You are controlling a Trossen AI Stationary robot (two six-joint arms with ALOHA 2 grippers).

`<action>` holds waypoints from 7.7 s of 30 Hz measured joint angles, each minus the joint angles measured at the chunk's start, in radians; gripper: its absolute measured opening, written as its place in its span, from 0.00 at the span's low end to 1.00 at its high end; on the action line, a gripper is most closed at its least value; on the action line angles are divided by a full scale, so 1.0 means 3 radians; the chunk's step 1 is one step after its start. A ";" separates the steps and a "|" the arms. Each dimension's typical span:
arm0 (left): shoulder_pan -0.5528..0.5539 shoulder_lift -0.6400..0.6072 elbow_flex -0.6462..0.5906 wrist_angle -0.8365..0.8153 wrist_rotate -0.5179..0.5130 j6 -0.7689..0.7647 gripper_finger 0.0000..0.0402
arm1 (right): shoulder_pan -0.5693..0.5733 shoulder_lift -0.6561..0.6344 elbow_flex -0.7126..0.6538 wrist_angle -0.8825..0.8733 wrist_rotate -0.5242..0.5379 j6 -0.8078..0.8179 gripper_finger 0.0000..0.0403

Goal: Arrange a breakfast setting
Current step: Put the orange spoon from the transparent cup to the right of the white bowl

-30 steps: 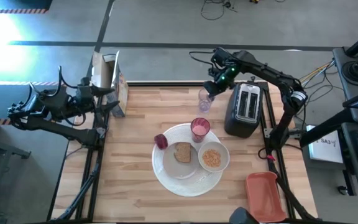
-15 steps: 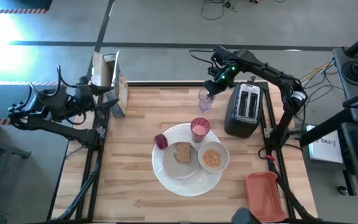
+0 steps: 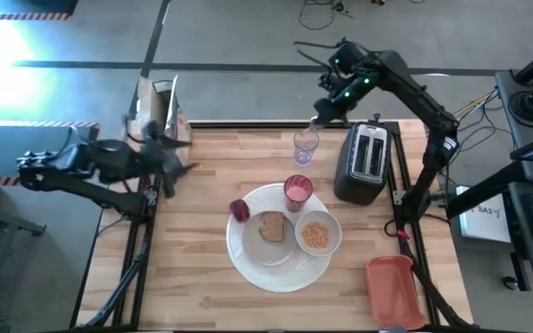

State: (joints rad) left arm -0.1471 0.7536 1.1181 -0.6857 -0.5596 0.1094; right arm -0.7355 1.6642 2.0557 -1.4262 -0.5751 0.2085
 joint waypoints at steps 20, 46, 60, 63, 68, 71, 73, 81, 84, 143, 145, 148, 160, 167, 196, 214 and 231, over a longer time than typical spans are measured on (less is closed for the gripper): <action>0.0214 0.1278 -0.1241 0.3962 -0.0326 0.1211 0.58 | 0.1260 -0.0004 0.0870 0.0545 0.0352 -0.0150 0.02; 0.0322 0.1819 -0.1047 0.4154 -0.0603 0.1650 0.05 | 0.1750 0.0158 0.0841 0.1056 0.0575 0.0004 0.02; 0.0342 0.1776 -0.0767 0.3426 -0.0437 0.1176 0.01 | 0.1646 0.0098 0.0983 0.0877 0.0822 0.0281 0.11; 0.0358 0.1751 -0.0748 0.3361 -0.0517 0.1109 0.01 | 0.1594 -0.0033 0.0967 0.0742 0.0884 0.0205 0.16; 0.0395 0.1635 -0.0757 0.3302 -0.0506 0.1012 0.01 | 0.1593 -0.0149 0.0983 0.0693 0.1038 0.0178 0.24; 0.0412 0.1562 -0.0769 0.3264 -0.0480 0.0883 0.01 | 0.1591 -0.0155 0.0972 0.0630 0.1063 0.0101 0.29; 0.0421 0.1516 -0.0769 0.3299 -0.0483 0.0796 0.01 | 0.1593 -0.0169 0.0972 0.0588 0.1163 0.0097 0.32; 0.0450 0.1567 -0.0790 0.3466 -0.0463 0.0744 0.00 | 0.1663 -0.0041 0.0948 0.0228 0.1759 0.0044 0.39; 0.0462 0.1606 -0.0790 0.3585 -0.0468 0.0827 0.00 | 0.1704 0.0025 0.0922 0.0227 0.1741 0.0040 0.37; 0.0354 0.1714 -0.0916 0.6044 -0.0790 0.1879 0.00 | 0.1825 0.0225 0.0410 0.1619 0.1863 -0.0268 0.36; 0.0358 0.1491 -0.0913 0.5439 -0.0408 0.1336 0.00 | 0.1825 0.0239 0.0407 0.1627 0.1682 -0.0392 0.35; 0.0374 0.1252 -0.0889 0.4996 -0.0020 0.0881 0.00 | 0.1827 0.0244 0.0376 0.1627 0.1440 -0.0617 0.34; 0.0362 0.1184 -0.0897 0.4937 0.0975 0.0407 0.00 | 0.1913 0.0244 0.0074 0.2301 0.0683 -0.0823 0.40; 0.0370 0.1403 -0.0893 0.5438 0.1228 0.0350 0.00 | 0.1968 0.0244 0.0048 0.2380 0.0669 -0.0857 0.42; 0.0383 0.1848 -0.0893 0.6427 0.1609 0.0302 0.00 | 0.1982 0.0244 0.0035 0.2431 0.0665 -0.0911 0.03; 0.0387 0.1574 -0.0892 0.5245 0.1523 0.0117 0.40 | 0.1978 0.0244 0.0130 0.2295 0.0768 -0.0757 0.02; 0.0385 0.0753 -0.0891 0.3659 0.0764 0.0130 0.63 | 0.1967 0.0235 0.0853 0.1054 0.1796 -0.0334 0.02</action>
State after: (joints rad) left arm -0.0316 0.9794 0.8509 0.4118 -0.3303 0.1483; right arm -0.1454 1.7348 2.3116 -1.1099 -0.0363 0.1081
